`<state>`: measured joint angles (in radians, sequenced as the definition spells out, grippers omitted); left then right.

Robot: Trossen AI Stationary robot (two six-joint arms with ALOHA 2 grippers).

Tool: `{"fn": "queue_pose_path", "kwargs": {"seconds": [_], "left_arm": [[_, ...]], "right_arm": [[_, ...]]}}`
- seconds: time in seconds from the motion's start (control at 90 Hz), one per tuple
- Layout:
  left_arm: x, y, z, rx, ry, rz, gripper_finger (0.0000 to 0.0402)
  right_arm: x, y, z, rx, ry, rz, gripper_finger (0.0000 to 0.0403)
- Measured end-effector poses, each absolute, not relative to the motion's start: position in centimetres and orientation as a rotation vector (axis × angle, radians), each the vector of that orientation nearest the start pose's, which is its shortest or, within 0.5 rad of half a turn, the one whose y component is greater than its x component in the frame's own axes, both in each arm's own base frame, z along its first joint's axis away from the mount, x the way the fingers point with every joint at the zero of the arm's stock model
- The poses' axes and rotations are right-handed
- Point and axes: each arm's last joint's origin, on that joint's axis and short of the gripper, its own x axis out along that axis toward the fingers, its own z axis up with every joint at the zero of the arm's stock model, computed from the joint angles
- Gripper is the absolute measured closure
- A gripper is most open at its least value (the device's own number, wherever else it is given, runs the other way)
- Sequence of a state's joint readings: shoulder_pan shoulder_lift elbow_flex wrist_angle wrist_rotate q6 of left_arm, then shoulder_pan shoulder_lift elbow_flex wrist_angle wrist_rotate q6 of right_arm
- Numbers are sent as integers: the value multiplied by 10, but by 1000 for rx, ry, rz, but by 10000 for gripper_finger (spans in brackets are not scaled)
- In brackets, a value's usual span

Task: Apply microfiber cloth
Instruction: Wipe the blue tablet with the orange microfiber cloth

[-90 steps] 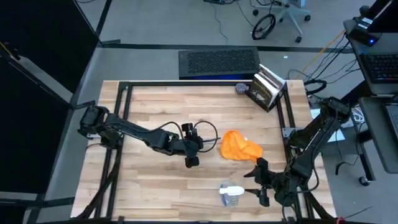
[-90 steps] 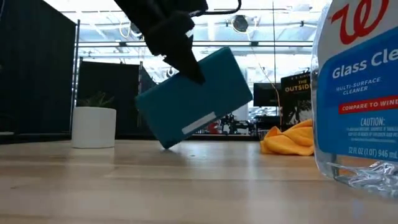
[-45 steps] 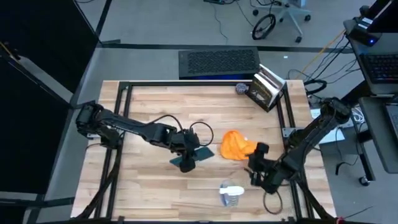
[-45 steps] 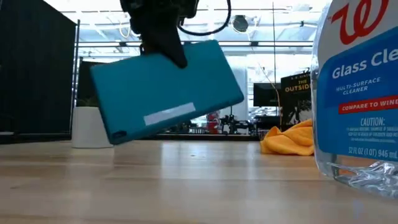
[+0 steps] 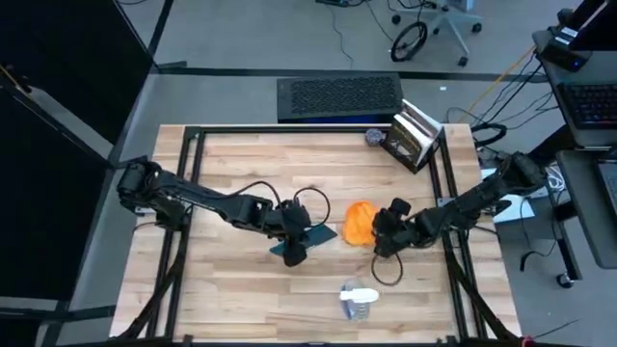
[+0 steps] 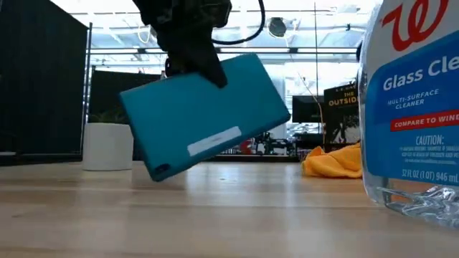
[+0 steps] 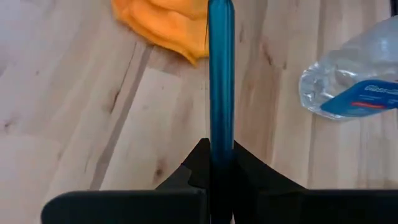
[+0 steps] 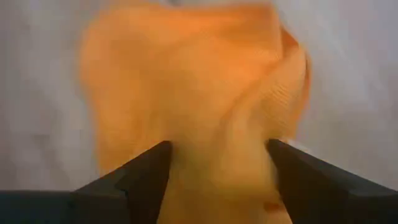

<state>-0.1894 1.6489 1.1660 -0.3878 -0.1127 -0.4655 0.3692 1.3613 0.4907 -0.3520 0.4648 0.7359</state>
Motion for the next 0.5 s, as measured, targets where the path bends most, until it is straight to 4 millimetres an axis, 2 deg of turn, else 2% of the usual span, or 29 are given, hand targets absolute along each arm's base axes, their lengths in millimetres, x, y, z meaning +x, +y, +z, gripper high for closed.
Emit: {"fn": "queue_pose_path", "kwargs": {"seconds": [0.1,0.256,0.378,0.5], "left_arm": [[345,-58,234,-308,814,154,393],[351,-45,238,-281,734,230,393],[360,-27,248,-240,586,355,393],[369,-3,262,-210,416,407,393]], "right_arm": [[188,52,115,217,991,-464,241],[184,45,107,232,990,-466,376],[186,46,113,180,986,-458,385],[194,44,134,45,901,-481,392]]}}
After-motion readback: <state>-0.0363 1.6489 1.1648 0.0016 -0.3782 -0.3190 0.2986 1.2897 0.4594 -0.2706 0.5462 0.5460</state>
